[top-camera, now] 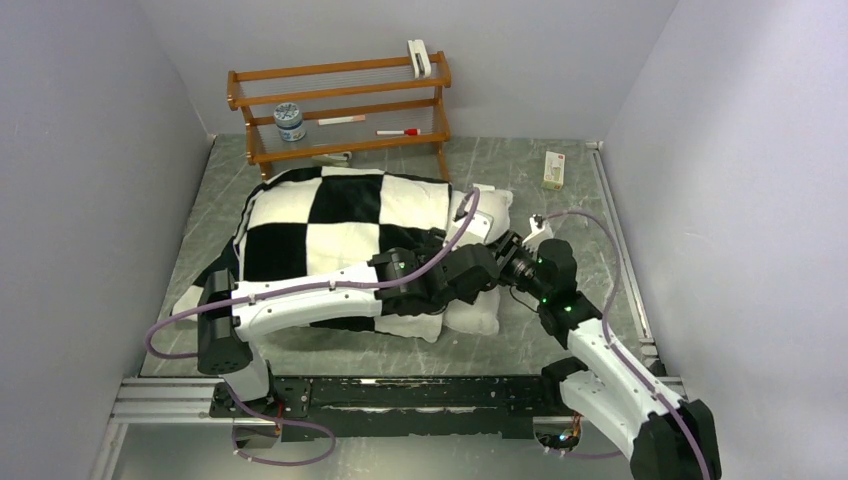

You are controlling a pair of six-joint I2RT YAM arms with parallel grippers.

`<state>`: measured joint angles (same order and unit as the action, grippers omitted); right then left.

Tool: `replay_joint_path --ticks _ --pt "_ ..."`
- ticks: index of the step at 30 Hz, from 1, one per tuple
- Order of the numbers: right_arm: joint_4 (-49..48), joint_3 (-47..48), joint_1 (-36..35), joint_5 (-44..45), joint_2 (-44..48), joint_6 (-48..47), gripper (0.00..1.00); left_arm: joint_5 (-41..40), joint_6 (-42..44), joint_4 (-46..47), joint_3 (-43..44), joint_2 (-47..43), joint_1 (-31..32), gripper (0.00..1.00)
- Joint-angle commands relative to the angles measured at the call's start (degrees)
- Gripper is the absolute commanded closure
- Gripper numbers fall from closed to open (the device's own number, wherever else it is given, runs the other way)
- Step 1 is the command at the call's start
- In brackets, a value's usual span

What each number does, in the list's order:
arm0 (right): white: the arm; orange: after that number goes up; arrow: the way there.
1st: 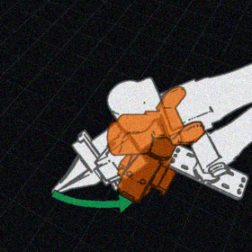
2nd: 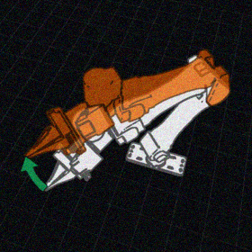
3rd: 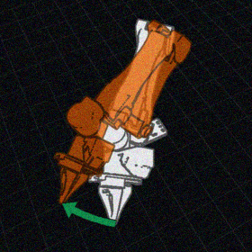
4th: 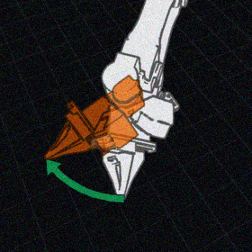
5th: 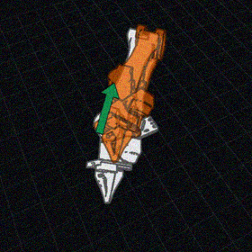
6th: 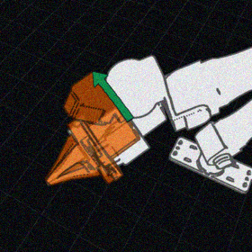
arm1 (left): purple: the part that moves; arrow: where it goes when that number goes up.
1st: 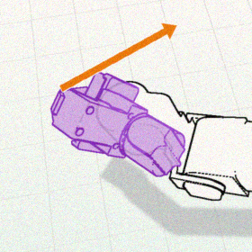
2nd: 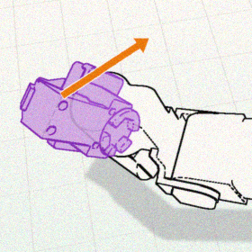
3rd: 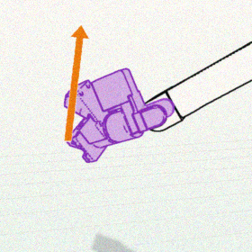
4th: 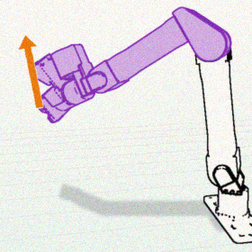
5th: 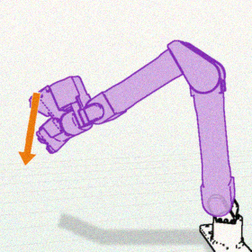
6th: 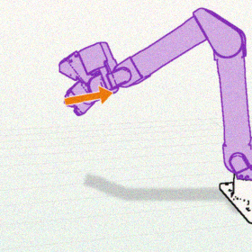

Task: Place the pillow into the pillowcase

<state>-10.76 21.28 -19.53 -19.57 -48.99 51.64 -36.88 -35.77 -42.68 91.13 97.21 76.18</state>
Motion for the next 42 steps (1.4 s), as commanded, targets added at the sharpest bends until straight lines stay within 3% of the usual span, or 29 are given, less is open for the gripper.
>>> replay_joint_path --ticks 1,4,10,15,22,24,25,26,27,28,33,42 --pt "12.5 5.2 -1.5 6.3 4.8 -3.1 0.36 -9.5 1.9 -1.1 5.5 0.2 -0.1 0.22" --pt "20.5 7.9 -1.4 15.5 7.6 -1.8 0.19 -13.4 1.1 -4.5 9.6 3.4 -1.1 0.18" --pt "35.9 13.5 -1.4 31.6 10.2 5.1 0.04 -12.4 3.0 -2.0 10.4 6.9 -5.2 0.15" --pt "43.5 16.9 -1.4 39.5 10.0 8.7 0.00 -11.4 4.1 -0.4 12.3 12.2 -6.5 0.13" --pt "46.3 16.4 -1.4 44.9 13.8 9.8 0.00 -12.1 3.4 -0.6 15.4 24.2 -7.8 0.12" --pt "46.5 16.6 -1.4 45.5 14.9 9.3 0.01 -13.9 3.0 -1.5 15.1 27.2 -8.2 0.21" --pt "46.3 16.5 -1.4 45.3 15.4 8.8 0.01 -14.6 3.1 -1.7 14.7 28.2 -8.4 0.35" --pt "45.7 16.4 -1.4 45.0 15.9 8.2 0.02 -15.3 3.4 -1.7 14.1 29.1 -8.6 0.62" --pt "45.0 16.3 -1.4 44.5 16.4 7.7 0.02 -15.4 4.1 -1.5 13.7 29.2 -8.7 0.82" --pt "44.4 16.1 -1.4 44.0 17.0 7.4 0.03 -15.0 4.4 -2.0 13.8 29.1 -8.9 0.93" --pt "39.0 15.3 -1.3 39.0 19.4 3.2 0.06 -15.2 8.1 -4.4 16.9 22.0 -9.0 0.95" --pt "34.0 17.6 -1.4 29.4 21.1 -1.2 0.16 -15.8 21.9 3.4 21.3 0.8 -9.0 0.95"
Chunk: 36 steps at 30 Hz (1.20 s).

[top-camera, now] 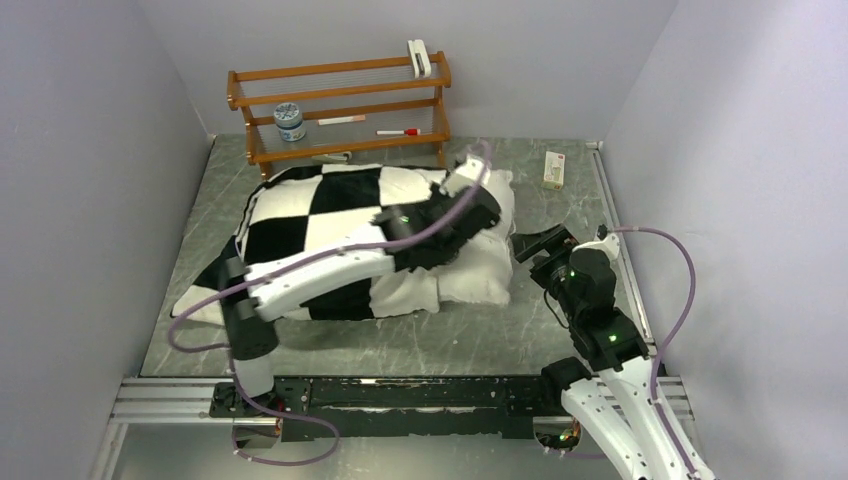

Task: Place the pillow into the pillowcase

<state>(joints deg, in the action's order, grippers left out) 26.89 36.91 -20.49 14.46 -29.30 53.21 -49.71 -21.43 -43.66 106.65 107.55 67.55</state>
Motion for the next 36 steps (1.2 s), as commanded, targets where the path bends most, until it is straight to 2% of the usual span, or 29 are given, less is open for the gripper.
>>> replay_joint_path --ticks 1,7,14,17,21,25,28,36 --pt "-4.1 2.1 -0.4 -5.1 2.0 -2.6 0.17 -4.2 8.5 3.6 7.1 -10.4 -0.4 0.95" --pt "-9.4 1.2 -0.4 -10.9 1.8 -2.2 0.26 -7.8 13.7 4.8 10.9 -16.2 -0.4 0.95" --pt "-18.7 -5.9 -0.5 -20.6 -4.4 6.7 0.58 -8.8 17.8 9.9 11.2 -22.4 -0.4 0.95" --pt "-24.6 -10.4 -1.1 -22.8 -8.4 11.3 0.64 -8.4 18.3 10.8 11.1 -23.9 -0.5 0.95" --pt "-37.7 -14.4 -5.2 -24.5 -17.1 11.8 0.64 -8.1 17.9 10.8 10.6 -25.1 -0.5 0.95" --pt "-48.7 -14.1 -11.7 -26.6 -27.7 11.1 0.58 -8.5 18.2 12.2 8.8 -26.3 -0.5 0.95" --pt "-52.7 -12.2 -16.7 -24.0 -32.4 11.1 0.50 -8.8 17.9 10.9 9.5 -26.1 -0.5 0.95" --pt "-60.7 -8.5 -23.1 -21.5 -45.8 14.0 0.49 -8.6 17.1 11.4 6.2 -28.1 -0.5 0.95"
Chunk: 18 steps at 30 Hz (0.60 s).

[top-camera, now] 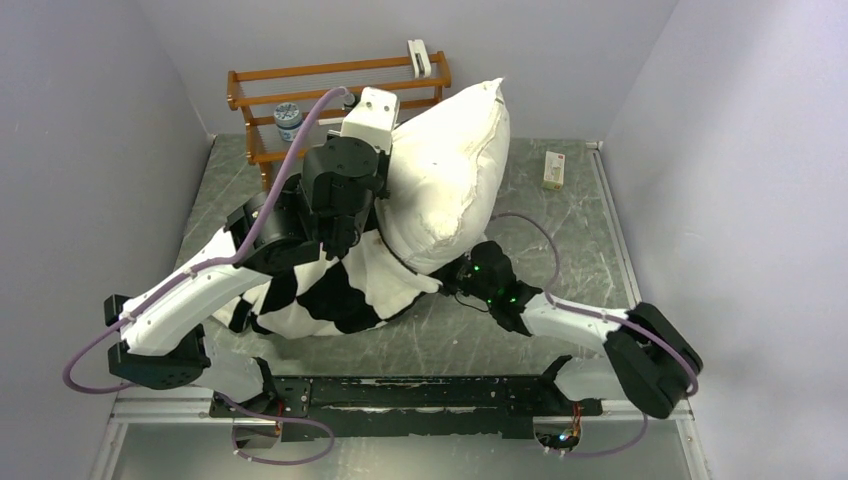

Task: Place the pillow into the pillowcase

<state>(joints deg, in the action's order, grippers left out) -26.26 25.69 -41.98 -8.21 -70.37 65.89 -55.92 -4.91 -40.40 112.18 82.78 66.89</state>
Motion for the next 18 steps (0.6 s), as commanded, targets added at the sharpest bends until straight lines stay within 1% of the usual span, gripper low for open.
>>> replay_joint_path --ticks 1,4,8,11,14,15,16,17,18 --pt "-7.5 3.7 -2.1 1.1 -6.0 1.1 0.49 -2.2 0.4 8.0 0.6 -3.4 0.2 0.95" --pt "-7.5 6.2 -3.3 2.8 -8.6 0.3 0.50 -1.9 0.6 8.5 -0.4 -4.0 0.2 0.95" --pt "-8.9 8.9 -4.0 3.0 -12.6 0.7 0.56 -1.6 0.9 9.3 -1.3 -4.8 0.2 0.95" --pt "-8.9 10.8 -4.2 2.7 -15.3 1.0 0.66 -1.5 1.1 9.6 -1.5 -5.3 0.2 0.95" --pt "-7.4 11.8 -4.5 4.3 -16.4 1.1 0.77 -1.1 1.2 10.3 -2.2 -5.8 0.2 0.95" --pt "-6.8 11.9 -4.5 5.0 -16.3 0.6 0.83 -0.9 1.3 10.5 -2.5 -6.0 0.2 0.95" --pt "-6.2 12.1 -4.5 5.8 -15.8 -0.5 0.94 -0.9 1.4 10.6 -2.8 -6.0 0.2 0.95" --pt "-4.4 12.6 -4.5 6.9 -14.6 -2.1 1.00 -1.1 1.6 10.6 -3.0 -6.0 0.2 0.95" --pt "-1.6 13.7 -4.5 8.6 -12.2 -4.5 1.00 -1.4 1.9 10.6 -3.3 -6.0 0.2 0.95"
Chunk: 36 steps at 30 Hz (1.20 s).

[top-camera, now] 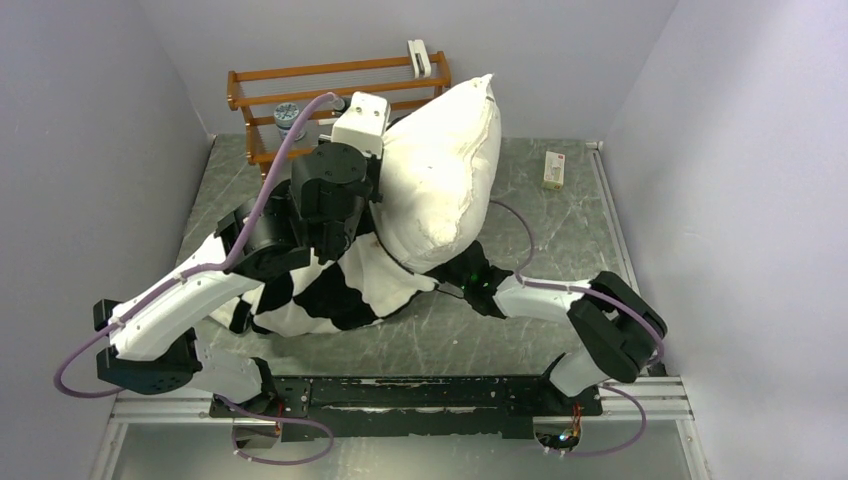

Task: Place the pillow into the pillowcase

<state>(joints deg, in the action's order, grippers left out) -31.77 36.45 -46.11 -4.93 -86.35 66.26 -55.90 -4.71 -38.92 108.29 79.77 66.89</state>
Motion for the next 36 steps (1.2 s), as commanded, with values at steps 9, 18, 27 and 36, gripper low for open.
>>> replay_joint_path --ticks 9,18,27,36 --pt "31.4 25.8 -0.2 18.8 23.2 -25.2 1.00 -3.8 2.4 10.8 -4.9 -4.3 0.2 0.95" --pt "38.4 34.7 0.0 28.4 31.7 -35.0 1.00 -7.6 1.8 7.7 -4.6 -3.4 0.2 0.95" --pt "39.2 37.2 0.0 30.2 31.1 -41.0 1.00 -8.2 0.2 3.8 -2.6 -1.1 0.2 0.95" --pt "31.0 35.1 0.1 25.6 32.9 -42.2 1.00 -6.8 -0.2 5.1 -2.6 -1.0 0.1 0.95"
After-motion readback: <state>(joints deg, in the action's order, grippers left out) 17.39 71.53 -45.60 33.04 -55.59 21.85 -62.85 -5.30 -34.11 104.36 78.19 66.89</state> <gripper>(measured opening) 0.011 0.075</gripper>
